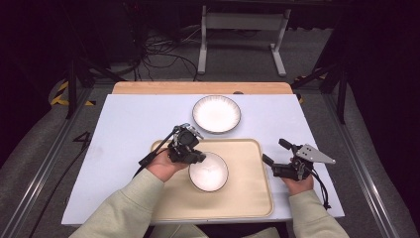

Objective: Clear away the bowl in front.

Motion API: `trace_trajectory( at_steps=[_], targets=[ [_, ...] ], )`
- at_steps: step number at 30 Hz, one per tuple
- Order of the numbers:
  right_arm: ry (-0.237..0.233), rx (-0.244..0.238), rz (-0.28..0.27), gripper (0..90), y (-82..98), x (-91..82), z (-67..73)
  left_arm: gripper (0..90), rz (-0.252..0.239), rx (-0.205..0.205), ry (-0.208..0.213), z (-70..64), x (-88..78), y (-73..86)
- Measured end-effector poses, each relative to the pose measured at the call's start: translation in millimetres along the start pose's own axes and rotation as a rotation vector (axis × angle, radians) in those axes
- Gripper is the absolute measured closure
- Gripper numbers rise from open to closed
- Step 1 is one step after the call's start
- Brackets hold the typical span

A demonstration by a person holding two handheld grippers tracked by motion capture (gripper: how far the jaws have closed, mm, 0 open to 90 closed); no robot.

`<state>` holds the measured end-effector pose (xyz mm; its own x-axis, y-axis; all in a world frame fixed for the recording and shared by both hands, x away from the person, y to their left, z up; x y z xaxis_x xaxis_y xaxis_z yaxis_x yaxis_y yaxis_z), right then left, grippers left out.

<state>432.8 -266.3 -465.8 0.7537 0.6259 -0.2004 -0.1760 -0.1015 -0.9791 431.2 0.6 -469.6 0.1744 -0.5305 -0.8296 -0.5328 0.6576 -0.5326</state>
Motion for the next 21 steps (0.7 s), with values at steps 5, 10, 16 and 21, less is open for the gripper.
trace_trajectory(
  at_steps=[5, 10, 16, 21],
  targets=[
    [0.000, 0.001, -0.001, 7.1, -0.1, -0.1, 0.4, 80.1, -0.001, -0.012, 0.007, 1.0, 0.7, 0.8],
    [0.001, -0.001, -0.001, 7.1, -0.1, -0.1, 0.4, 80.4, 0.004, -0.035, 0.006, 4.4, 2.4, 3.4],
    [0.002, -0.002, 0.000, 7.1, 0.0, 0.0, 0.4, 80.6, 0.014, -0.047, 0.000, 5.7, 3.7, 5.4],
    [0.002, -0.002, 0.000, 7.1, 0.1, 0.0, 0.4, 79.4, 0.019, -0.049, -0.003, 6.8, 4.8, 6.1]
  ],
)
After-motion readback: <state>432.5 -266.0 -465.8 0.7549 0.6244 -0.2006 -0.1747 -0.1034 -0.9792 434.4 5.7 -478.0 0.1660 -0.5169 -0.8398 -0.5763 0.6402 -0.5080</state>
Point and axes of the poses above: each handheld gripper's, and its own axes: x roughly forward along the jaws, y roughly out of its underside, z roughly to its left, the point moved 9 cm from there along x, roughly forward along the jaws
